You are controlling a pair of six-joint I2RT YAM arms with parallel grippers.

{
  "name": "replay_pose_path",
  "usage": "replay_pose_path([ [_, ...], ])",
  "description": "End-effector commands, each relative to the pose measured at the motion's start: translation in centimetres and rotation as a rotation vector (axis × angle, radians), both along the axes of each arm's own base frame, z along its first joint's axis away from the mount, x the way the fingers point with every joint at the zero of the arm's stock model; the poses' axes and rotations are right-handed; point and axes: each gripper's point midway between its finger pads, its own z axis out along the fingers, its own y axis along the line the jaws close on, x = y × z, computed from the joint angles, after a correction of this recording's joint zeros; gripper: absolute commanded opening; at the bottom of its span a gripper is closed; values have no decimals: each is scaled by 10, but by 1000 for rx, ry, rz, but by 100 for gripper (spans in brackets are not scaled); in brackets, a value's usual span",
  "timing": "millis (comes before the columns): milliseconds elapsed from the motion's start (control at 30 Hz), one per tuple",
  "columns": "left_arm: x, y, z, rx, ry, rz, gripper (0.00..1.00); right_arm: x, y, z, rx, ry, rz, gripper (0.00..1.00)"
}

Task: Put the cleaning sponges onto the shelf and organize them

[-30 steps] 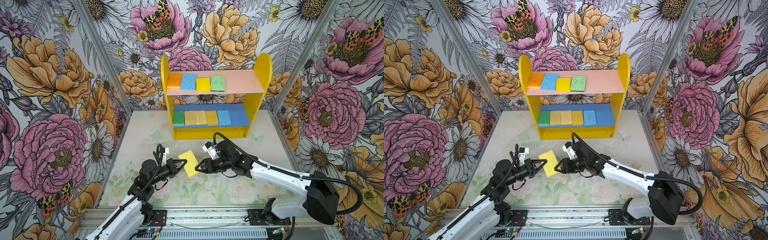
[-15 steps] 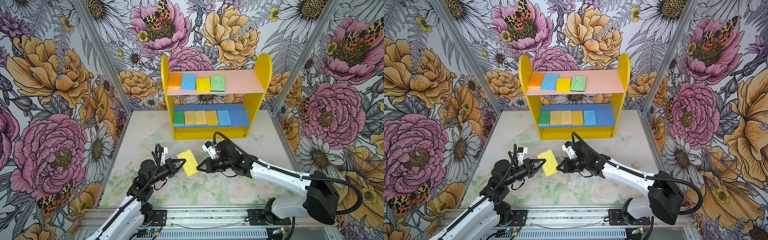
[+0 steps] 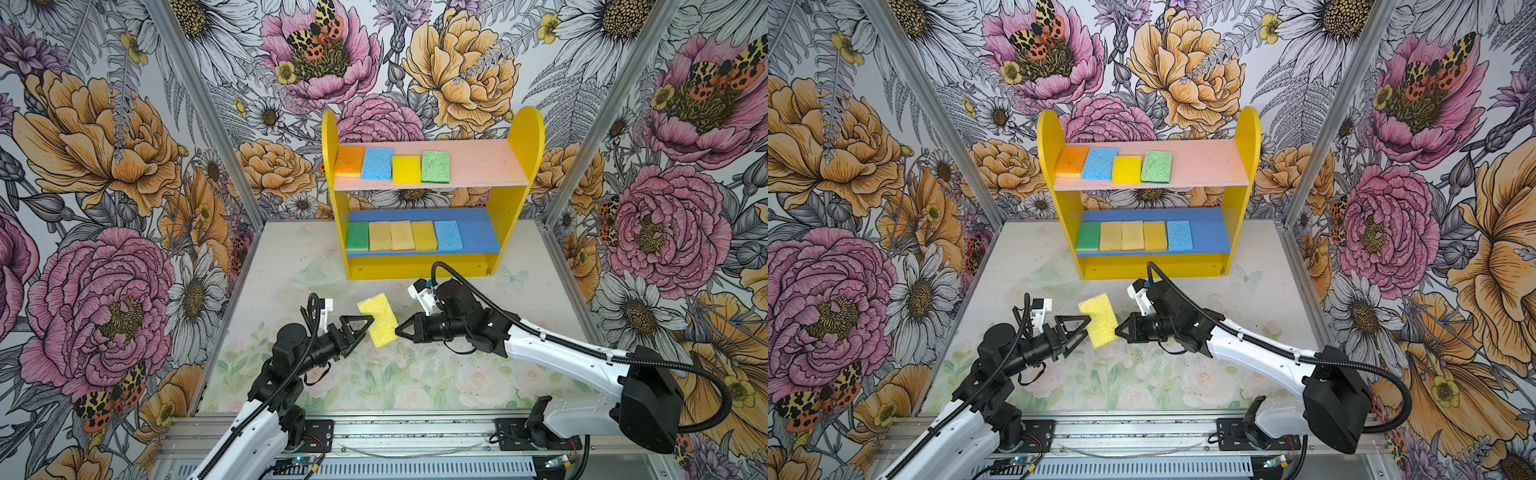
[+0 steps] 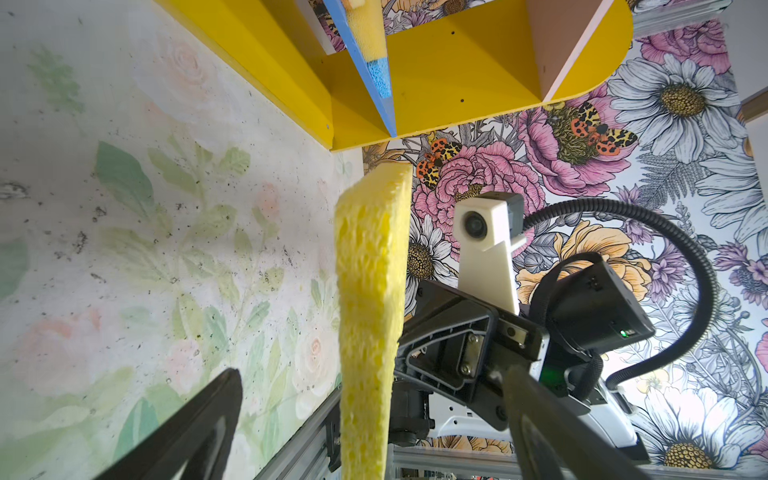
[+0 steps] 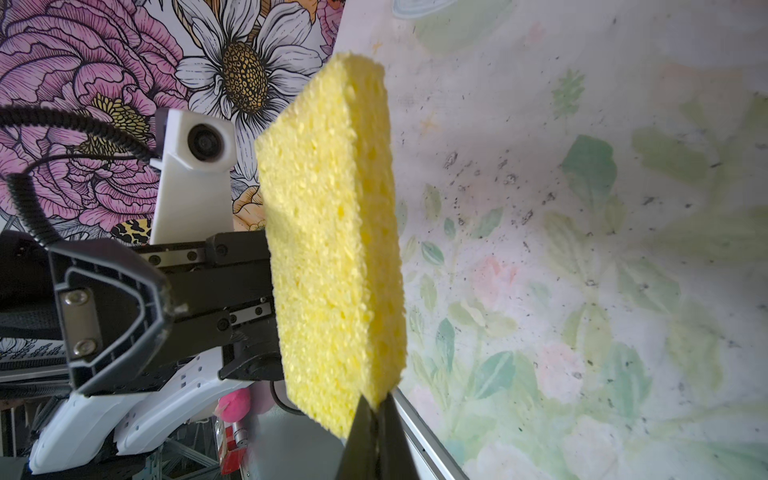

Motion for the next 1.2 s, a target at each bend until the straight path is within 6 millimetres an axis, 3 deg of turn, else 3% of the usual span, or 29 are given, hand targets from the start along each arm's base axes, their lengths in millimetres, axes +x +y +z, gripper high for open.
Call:
replay_pose_path([
  [0,-3,3,8,43,-24,-5,99,14,-2,22,27,-60,-61,0],
  [400,-8,14,12,60,-38,23,99,27,-13,38,2,-116,-107,0],
  [900,-8,23,41,24,-116,41,99,35,-20,63,-38,-199,-120,0],
  [1167,-7,39,49,39,-149,108,99,46,-42,108,-144,-335,-162,0],
])
